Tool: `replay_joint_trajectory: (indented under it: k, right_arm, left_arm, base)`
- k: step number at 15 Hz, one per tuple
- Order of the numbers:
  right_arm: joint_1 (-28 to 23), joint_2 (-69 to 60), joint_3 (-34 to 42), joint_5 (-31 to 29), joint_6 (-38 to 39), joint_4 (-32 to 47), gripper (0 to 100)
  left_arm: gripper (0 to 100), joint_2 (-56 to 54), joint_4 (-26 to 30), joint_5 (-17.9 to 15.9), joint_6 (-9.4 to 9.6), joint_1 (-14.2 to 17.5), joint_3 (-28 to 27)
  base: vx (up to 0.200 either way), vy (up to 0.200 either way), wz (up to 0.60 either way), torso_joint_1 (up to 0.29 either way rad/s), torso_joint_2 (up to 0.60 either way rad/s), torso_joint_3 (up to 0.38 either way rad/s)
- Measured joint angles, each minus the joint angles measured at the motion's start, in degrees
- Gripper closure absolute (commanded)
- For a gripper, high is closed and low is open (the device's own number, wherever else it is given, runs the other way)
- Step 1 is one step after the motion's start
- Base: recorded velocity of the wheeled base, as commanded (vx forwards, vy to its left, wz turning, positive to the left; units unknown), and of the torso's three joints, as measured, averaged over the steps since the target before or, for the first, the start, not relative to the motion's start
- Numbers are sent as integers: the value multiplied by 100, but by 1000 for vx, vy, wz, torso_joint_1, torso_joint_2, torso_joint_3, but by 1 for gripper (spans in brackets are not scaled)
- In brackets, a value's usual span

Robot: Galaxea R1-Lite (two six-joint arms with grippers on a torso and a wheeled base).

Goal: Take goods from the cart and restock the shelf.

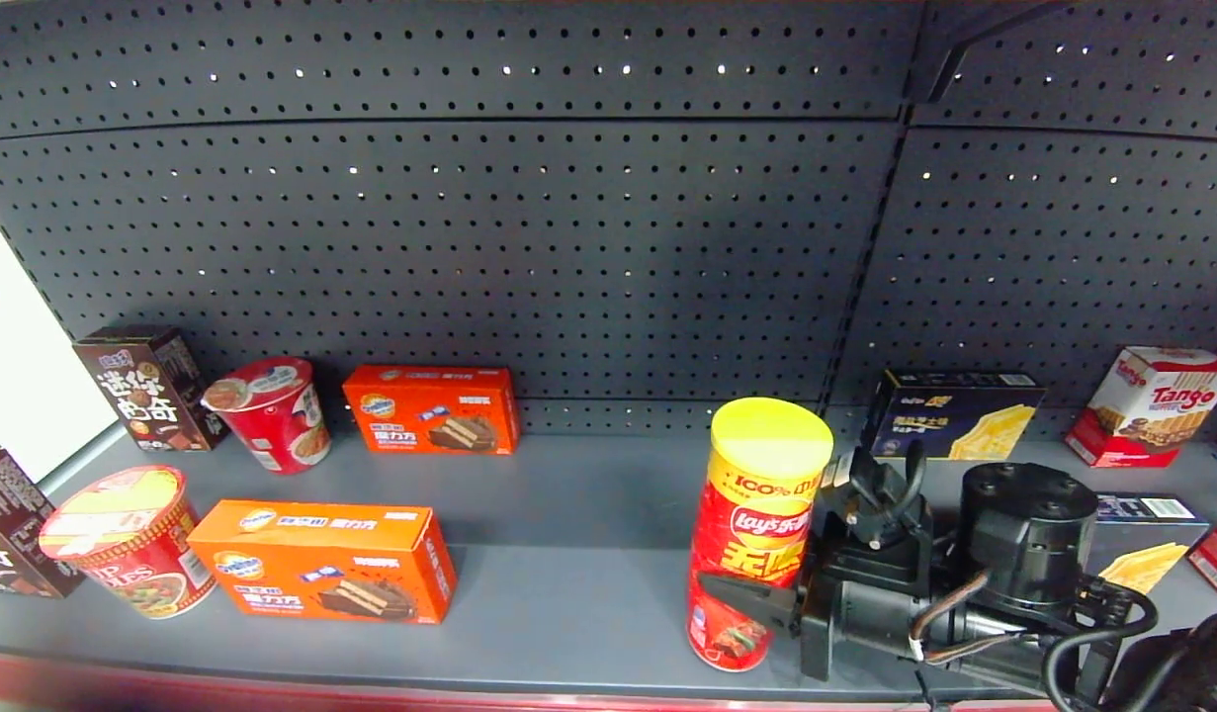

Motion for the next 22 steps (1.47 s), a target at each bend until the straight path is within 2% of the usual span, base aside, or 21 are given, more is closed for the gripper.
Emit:
replay_joint_trajectory:
  k: [1, 2, 8, 12, 22]
  right_arm:
    - [0, 66, -33, 0, -5, -9, 100]
    - [2, 127, -63, 2, -9, -27, 0]
    - [-4, 173, -13, 2, -20, -66, 0]
    - [-43, -17, 235, 2, -24, -93, 0]
    - [-371, -1213, 918, 5, -99, 107, 0]
  left_arm:
    - [100, -17, 6, -2, 0, 0, 7]
    - [100, -28, 11, -2, 0, 1, 11]
    - [100, -98, 22, -2, -2, 1, 40]
    - [100, -262, 334, -2, 0, 1, -17]
    - [100, -455, 338, -6, 0, 1, 30]
  base:
    - [0, 0, 0, 0, 0, 0]
    - [0, 0, 0, 0, 0, 0]
    - [0, 0, 0, 0, 0, 0]
    - [0, 0, 0, 0, 0, 0]
    - [0, 0, 0, 0, 0, 0]
